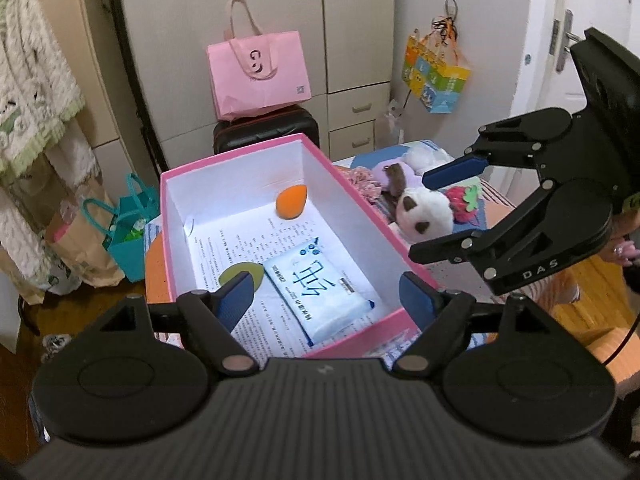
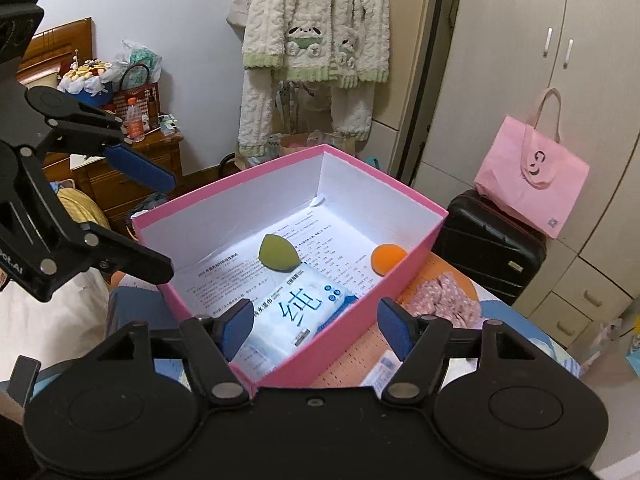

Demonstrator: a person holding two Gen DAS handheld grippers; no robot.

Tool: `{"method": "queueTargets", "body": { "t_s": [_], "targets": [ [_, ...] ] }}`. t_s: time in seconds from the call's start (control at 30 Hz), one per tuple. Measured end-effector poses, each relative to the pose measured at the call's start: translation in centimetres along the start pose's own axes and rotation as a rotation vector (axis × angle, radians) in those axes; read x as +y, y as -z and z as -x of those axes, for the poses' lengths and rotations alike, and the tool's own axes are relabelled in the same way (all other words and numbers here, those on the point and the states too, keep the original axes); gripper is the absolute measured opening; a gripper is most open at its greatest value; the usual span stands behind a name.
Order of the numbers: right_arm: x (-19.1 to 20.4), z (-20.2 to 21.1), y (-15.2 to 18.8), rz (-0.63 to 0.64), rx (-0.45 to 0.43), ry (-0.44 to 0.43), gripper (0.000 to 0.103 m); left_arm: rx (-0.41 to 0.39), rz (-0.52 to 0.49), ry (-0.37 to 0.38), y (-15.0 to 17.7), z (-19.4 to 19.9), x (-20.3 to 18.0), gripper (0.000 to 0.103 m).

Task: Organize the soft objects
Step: 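Reach the left tool to the white tissue pack while the right tool reaches the pink strawberry pouch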

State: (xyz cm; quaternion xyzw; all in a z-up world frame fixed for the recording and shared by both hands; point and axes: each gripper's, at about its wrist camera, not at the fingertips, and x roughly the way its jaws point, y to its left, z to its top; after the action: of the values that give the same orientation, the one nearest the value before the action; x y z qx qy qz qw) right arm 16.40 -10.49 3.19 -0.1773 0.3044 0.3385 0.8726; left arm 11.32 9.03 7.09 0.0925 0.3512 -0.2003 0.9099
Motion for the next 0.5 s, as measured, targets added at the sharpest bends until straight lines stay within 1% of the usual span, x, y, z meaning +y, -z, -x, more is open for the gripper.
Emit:
{"method": "queueTargets", "body": {
  "t_s": [0.23,0.33,0.5],
  "targets": [
    [-0.5,2.8,1.6,-0.011,-0.033,0.035,0.076,-0.004,-0.051,0.026,0.1,0.4,-2.7,0.079],
    [-1.0,4.2,2.7,-0.025,-0.053,0.048,0.077,-0.004,-0.087,0.049,0.0,0.4,-4.3,0.079],
    [-2.5,6.6,5.0,-0.076,-0.106,0.073,0.078,-0.009,-0.162,0.063,0.0,0.4,-7.5,0.079]
  ]
}}
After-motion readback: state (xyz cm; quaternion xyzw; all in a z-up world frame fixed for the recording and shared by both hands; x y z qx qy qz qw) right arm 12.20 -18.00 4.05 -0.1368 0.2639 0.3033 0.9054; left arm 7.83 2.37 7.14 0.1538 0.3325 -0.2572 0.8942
